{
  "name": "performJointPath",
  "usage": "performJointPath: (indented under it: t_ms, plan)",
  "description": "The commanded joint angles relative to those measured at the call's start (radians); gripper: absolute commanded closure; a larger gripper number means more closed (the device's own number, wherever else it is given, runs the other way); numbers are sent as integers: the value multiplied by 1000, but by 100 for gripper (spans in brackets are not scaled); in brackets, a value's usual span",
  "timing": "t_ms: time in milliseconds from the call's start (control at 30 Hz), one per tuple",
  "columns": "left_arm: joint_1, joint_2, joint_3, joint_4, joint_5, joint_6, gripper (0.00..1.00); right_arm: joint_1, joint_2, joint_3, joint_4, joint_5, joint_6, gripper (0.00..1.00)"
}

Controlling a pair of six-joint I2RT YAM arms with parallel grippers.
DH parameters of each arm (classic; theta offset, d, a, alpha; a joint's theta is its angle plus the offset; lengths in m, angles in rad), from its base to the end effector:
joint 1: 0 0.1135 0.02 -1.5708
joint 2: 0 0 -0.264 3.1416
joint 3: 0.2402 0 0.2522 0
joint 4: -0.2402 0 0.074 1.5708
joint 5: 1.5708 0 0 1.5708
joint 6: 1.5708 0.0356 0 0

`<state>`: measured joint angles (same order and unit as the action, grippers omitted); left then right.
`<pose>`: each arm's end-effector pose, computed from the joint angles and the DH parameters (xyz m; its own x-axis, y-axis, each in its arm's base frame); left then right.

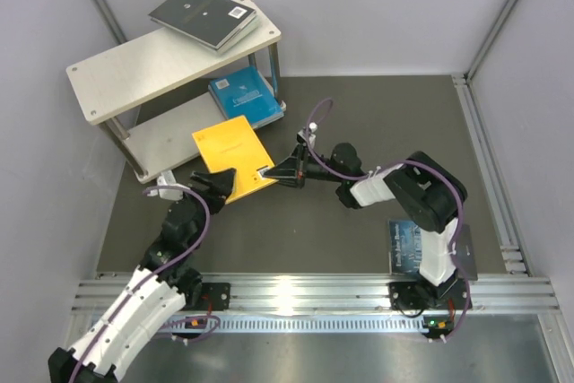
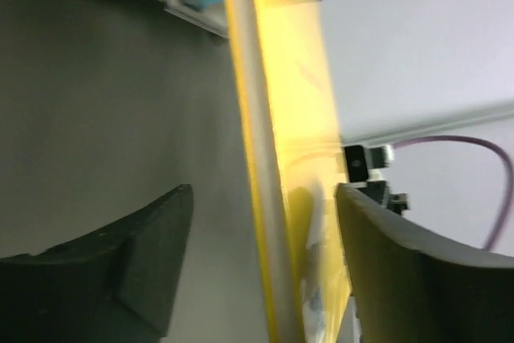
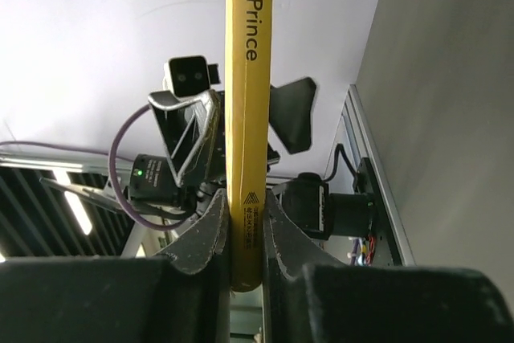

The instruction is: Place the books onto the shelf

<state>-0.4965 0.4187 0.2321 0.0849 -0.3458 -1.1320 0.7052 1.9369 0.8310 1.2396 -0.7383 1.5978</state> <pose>0.1267 -0.0549 0.2234 -0.1752 -0.8737 -0.4538 -0.0164 0.4635 -0.8860 0.2718 0.2629 0.1813 -0.9897 0.1285 -0.0629 -0.0748 -0.0899 0.9931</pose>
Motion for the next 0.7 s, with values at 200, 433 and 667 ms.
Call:
performJointPath:
  t_ms: [200,433,667]
  plan:
    - [-5,-57,335,-704,-212,133,1,105,43,238,-63,48,-130,100]
    - [-5,-100,506,-893,-291,192,1,142,155,527,-319,83,-249,100]
    - [-5,-67,625,-996,-381,219,1,172,397,923,-609,145,-354,100]
